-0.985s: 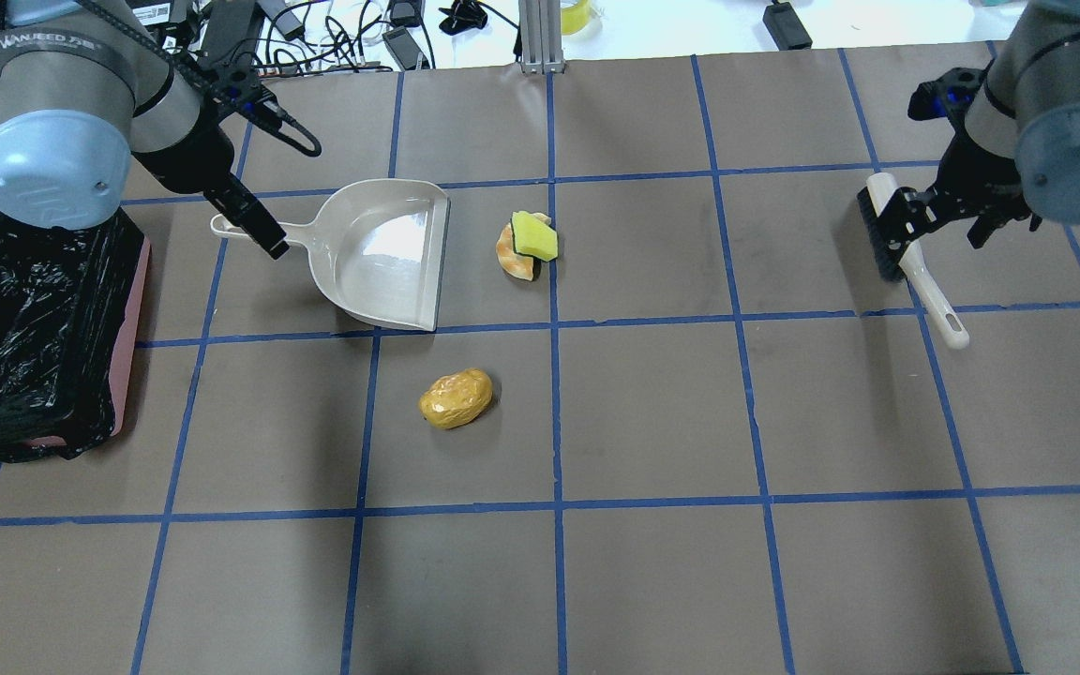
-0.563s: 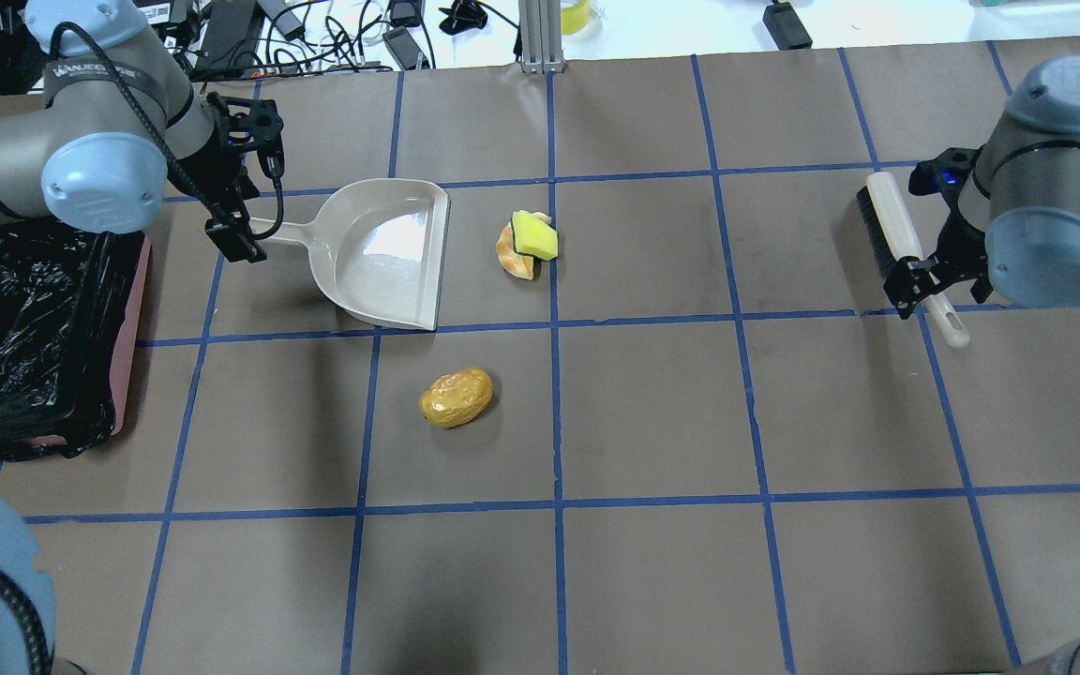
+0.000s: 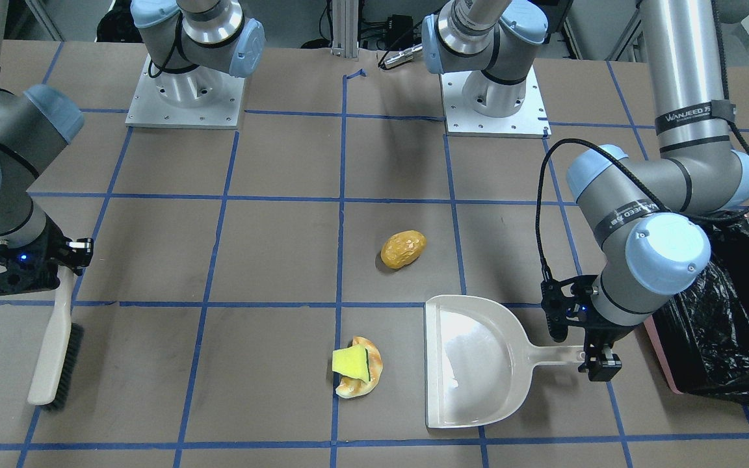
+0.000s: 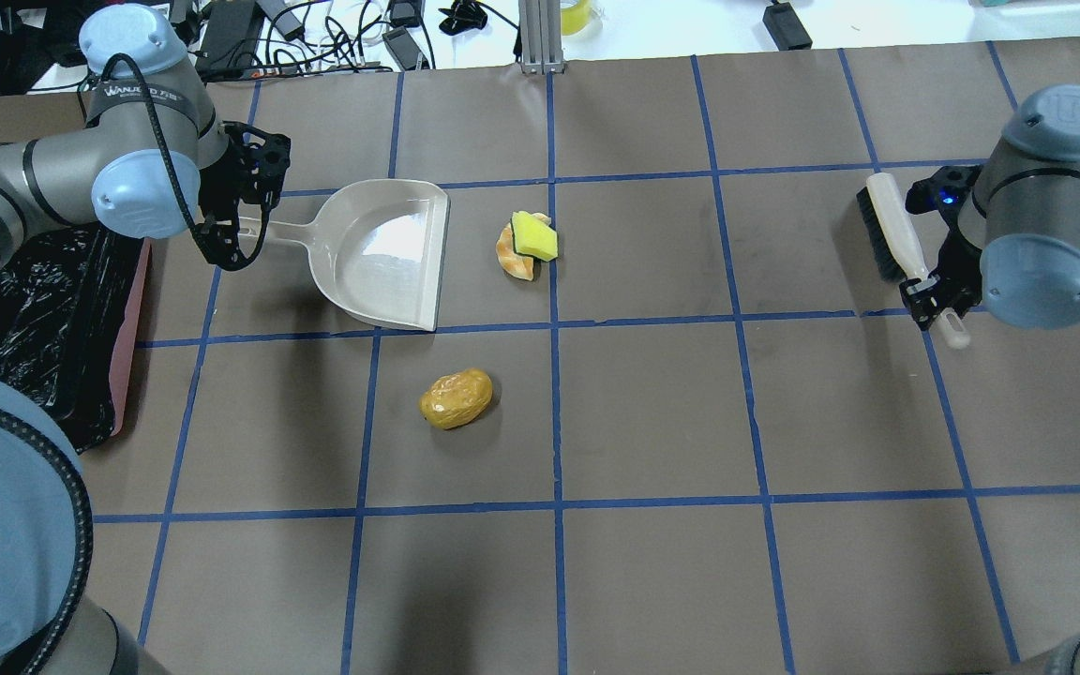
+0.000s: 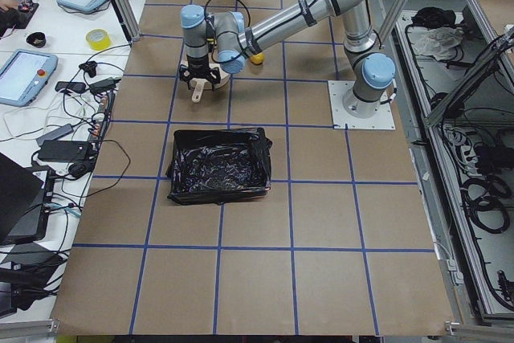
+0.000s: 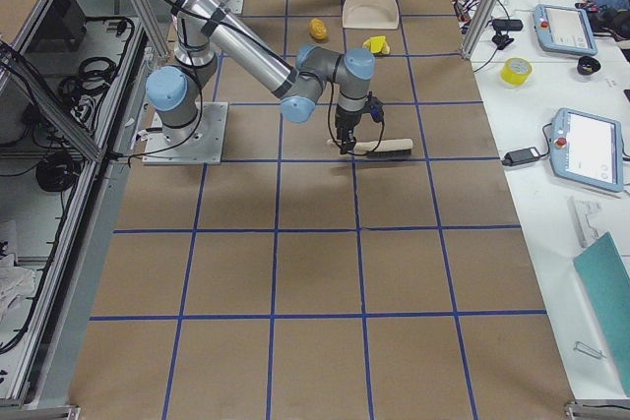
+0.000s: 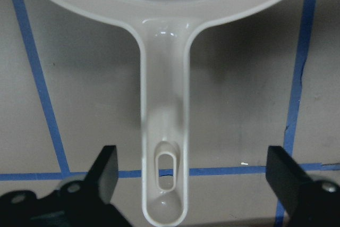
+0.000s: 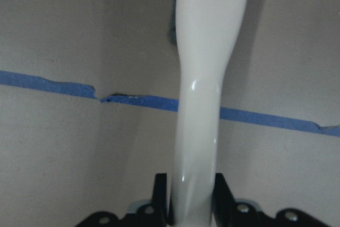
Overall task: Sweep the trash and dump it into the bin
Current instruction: 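Lift the brush with the right gripper and carry it toward the sponge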
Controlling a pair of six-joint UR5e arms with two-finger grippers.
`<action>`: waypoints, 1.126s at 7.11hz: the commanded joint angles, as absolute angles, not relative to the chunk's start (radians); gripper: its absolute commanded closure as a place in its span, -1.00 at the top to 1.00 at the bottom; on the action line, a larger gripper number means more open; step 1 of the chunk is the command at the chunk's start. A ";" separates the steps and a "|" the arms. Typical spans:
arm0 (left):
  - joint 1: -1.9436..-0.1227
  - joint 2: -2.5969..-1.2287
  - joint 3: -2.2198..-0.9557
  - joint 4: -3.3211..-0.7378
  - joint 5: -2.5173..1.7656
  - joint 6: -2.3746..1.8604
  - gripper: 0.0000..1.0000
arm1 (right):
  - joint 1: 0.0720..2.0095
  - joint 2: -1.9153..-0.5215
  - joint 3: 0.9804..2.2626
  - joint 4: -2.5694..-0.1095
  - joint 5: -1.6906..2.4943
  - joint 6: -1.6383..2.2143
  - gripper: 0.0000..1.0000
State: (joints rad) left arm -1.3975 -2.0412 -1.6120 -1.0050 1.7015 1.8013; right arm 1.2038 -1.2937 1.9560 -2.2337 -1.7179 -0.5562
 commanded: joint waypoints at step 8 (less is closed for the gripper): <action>-1.396 -2.066 -1.623 -0.956 1.698 1.789 -0.83 | 1.708 -1.295 1.833 -2.105 -1.852 0.119 -1.00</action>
